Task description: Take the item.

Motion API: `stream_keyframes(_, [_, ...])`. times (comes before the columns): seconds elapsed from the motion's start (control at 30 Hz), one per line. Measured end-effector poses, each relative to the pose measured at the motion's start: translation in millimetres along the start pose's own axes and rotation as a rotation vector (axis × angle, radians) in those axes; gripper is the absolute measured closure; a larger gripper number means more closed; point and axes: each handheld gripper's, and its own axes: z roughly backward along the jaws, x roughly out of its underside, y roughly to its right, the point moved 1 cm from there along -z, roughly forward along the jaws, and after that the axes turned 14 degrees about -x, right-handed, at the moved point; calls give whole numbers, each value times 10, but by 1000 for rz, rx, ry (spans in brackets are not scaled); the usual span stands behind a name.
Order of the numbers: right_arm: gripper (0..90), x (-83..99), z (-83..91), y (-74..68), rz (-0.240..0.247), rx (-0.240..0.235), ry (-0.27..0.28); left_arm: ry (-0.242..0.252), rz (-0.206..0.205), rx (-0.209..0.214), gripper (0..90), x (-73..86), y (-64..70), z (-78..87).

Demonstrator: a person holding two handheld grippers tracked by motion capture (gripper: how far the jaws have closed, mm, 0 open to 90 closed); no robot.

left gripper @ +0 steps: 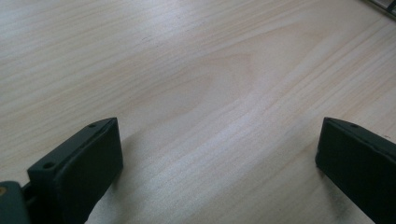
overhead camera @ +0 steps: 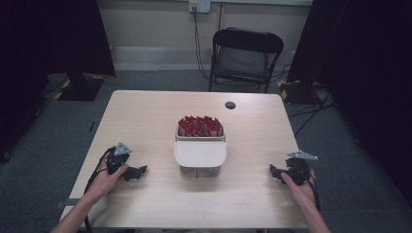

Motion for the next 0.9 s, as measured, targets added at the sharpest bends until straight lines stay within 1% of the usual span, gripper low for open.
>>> stream_keyframes(0.03, [145, -10, 14, -8, 0, -6, 15, 2, 5, -1, 0, 0, 3, -1])
stream_keyframes(0.07, [146, -18, 24, -13, 3, -7, 19, 0, 0, 0, 0, 0, 0, 0])
stream_keyframes(0.13, [146, -27, 39, -18, -2, 6, 34, 0, 0, 0, 0, 0, 0, 0])
stream_keyframes(0.17, [147, -27, 41, -17, -9, -4, 35, 0, 0, 0, 0, 0, 0, 0])
stream_keyframes(0.27, [154, -35, 62, -25, 3, -10, 46, 0, 0, 0, 0, 0, 0, 0])
stream_keyframes(0.4, [162, -49, 89, -33, 8, -39, 57, 0, 0, 0, 0, 0, 0, 0])
stream_keyframes(0.47, [182, -54, 98, -37, 11, -45, 44, 0, 0, 0, 0, 0, 0, 0])
stream_keyframes(0.53, [186, -57, 106, -42, 14, -54, 42, 0, 0, 0, 0, 0, 0, 0])
stream_keyframes(0.63, [197, -67, 123, -47, 20, -59, 54, 0, 0, 0, 0, 0, 0, 0])
stream_keyframes(0.7, [210, -85, 158, -59, 24, -68, 75, 0, 0, 0, 0, 0, 0, 0])
stream_keyframes(0.73, [219, -90, 169, -64, 29, -74, 82, 2, 5, -1, 0, 0, 3, -1])
stream_keyframes(0.77, [221, -95, 179, -69, 35, -88, 92, 0, 0, 0, 0, 0, 0, 0])
stream_keyframes(0.8, [234, -100, 188, -75, 40, -102, 101, 2, 5, -1, 0, 0, 3, -1])
stream_keyframes(0.9, [255, -115, 205, -101, 63, -127, 105, 0, 0, 0, 0, 0, 0, 0])
